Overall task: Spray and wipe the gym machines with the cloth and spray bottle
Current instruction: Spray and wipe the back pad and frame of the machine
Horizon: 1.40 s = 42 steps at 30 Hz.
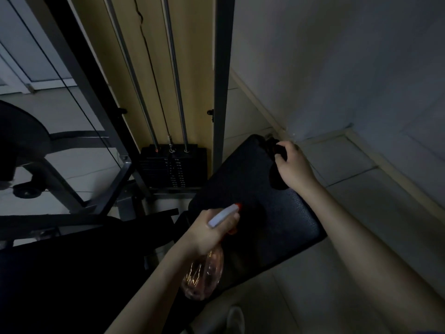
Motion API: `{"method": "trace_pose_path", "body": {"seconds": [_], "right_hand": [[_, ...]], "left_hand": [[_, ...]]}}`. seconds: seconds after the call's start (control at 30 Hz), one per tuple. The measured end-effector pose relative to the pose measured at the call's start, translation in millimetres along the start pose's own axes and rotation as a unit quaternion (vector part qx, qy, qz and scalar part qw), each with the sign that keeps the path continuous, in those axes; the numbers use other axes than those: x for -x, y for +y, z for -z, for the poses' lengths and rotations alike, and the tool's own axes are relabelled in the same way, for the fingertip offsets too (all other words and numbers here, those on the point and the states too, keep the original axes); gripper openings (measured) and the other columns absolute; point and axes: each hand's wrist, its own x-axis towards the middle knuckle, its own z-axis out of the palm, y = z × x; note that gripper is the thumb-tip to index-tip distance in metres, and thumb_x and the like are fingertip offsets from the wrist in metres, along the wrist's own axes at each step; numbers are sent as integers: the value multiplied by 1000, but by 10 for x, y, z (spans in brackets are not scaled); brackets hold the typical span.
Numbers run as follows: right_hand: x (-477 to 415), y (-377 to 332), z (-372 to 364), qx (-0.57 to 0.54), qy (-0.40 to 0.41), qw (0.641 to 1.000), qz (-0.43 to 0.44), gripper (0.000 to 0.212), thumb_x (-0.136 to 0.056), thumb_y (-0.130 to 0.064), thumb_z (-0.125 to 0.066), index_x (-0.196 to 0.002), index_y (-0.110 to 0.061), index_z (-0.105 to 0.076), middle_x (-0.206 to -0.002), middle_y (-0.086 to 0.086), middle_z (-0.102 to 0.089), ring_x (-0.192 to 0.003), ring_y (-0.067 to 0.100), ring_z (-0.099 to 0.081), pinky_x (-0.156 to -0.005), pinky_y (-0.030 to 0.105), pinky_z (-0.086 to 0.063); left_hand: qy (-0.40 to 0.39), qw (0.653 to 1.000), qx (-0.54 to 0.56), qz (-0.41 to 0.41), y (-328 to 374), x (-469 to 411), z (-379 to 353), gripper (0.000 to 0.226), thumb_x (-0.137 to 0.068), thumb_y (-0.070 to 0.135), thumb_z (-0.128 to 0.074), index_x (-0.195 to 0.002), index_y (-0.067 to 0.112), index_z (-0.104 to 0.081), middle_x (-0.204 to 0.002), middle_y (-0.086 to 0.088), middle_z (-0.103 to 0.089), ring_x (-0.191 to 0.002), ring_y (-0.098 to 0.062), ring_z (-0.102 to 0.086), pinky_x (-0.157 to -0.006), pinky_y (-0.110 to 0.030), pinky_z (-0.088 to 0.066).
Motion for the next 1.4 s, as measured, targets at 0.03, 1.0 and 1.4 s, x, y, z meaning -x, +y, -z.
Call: {"method": "trace_pose_path", "body": {"seconds": [0.03,1.0,1.4], "right_hand": [[7,-6,2,-3,1,1000,-4,32,-98,-19,-41,-129,-16,-44,-125,12,-50,-107,24,-50,-81,28,-38],[729,-3,-17,116,92,987,64,41,-95,-12,-50,-135,-8,-45,-135,10,-44,-119,23,-46,-92,24,-35],[1641,386,-221,425,23,882,201,52,-57,-8,-81,-107,-6,-67,-131,14,-57,-126,28,-41,-100,43,-37]], "left_hand": [[-5,1000,3,-3,-37,13,7,30,-95,40,-53,-78,19,-67,-73,-1,-66,-70,-11,-64,-69,-20,-49],[-7,1000,4,25,-573,226,195,17,-96,29,-56,-101,19,-69,-83,-13,-67,-78,-27,-65,-81,-44,-53],[-9,1000,-1,5,-636,195,315,29,-95,33,-57,-92,5,-65,-78,-16,-65,-72,-24,-62,-70,-39,-51]]}}
